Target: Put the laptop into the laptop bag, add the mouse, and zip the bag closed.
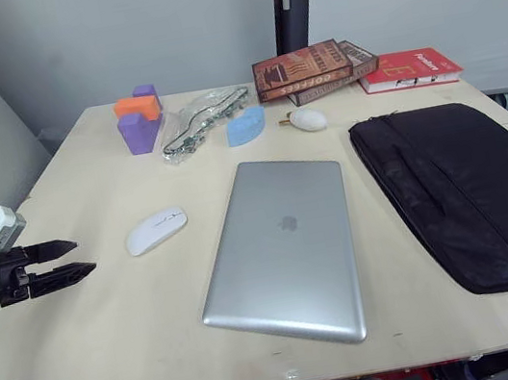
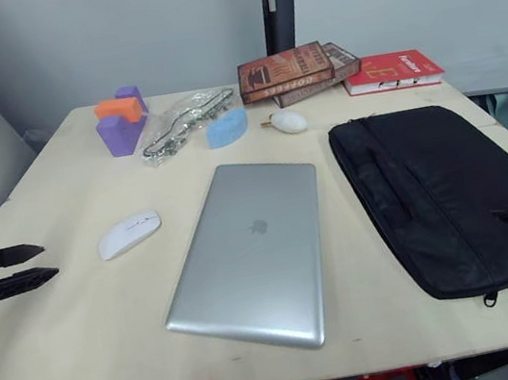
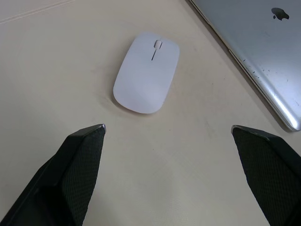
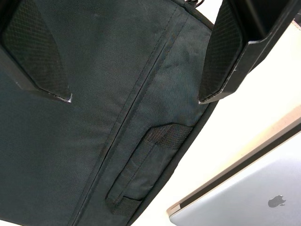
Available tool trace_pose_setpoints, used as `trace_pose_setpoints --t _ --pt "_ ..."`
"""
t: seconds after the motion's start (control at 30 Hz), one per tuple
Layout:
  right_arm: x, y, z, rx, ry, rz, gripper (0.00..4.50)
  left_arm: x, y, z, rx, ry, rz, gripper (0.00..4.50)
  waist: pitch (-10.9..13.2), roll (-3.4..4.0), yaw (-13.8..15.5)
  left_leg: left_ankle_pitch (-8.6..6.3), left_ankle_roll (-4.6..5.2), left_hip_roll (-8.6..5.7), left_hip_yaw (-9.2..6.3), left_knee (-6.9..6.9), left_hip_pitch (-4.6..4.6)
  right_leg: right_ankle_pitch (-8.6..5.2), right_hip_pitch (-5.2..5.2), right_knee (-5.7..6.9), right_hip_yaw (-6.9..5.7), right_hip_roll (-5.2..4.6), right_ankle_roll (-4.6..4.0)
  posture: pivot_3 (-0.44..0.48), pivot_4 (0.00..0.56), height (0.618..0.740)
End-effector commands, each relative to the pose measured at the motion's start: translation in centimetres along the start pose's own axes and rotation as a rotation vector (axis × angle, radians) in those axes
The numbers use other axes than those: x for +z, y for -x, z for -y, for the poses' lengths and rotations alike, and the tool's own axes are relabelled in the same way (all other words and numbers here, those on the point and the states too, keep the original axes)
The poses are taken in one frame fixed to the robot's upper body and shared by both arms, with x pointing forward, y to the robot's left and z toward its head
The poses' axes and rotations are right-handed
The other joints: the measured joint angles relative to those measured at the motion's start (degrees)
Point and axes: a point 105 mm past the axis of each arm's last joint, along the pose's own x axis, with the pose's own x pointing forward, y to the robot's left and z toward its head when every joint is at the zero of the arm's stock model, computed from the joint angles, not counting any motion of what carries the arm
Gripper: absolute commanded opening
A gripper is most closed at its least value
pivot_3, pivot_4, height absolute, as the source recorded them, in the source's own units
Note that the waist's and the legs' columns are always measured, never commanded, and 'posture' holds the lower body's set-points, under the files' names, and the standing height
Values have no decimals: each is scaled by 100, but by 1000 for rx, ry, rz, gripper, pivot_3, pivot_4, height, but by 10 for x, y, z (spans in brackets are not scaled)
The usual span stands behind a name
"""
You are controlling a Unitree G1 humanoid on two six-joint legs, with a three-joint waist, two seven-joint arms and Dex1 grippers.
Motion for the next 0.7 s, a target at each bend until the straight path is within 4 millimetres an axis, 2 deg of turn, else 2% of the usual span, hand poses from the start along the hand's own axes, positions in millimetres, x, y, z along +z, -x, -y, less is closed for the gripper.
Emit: trace_pose_setpoints --t 0.03,0.4,0.57,0.7 --pt "8 -1 -2 2 24 33 4484 9 4 2 3 -56 20 4500 0 0 0 0 0 0 0 0 0 0 0 0 0 0 0 0 150 740" --pt "10 -4 0 -6 26 46 4484 24 4 5 -4 -92 49 4500 0 0 1 0 0 0 0 0 0 0 0 0 0 0 0 0 150 740" --pt "12 -4 0 -12 30 51 4484 33 -4 8 -53 -46 83 4500 -2 1 10 1 0 -1 0 1 0 0 0 1 -1 -1 0 0 150 740" --pt "14 -4 -2 -15 42 52 4484 31 -15 13 -108 29 75 4500 -3 3 5 1 0 -1 0 0 -1 0 0 0 -1 -1 0 0 150 740"
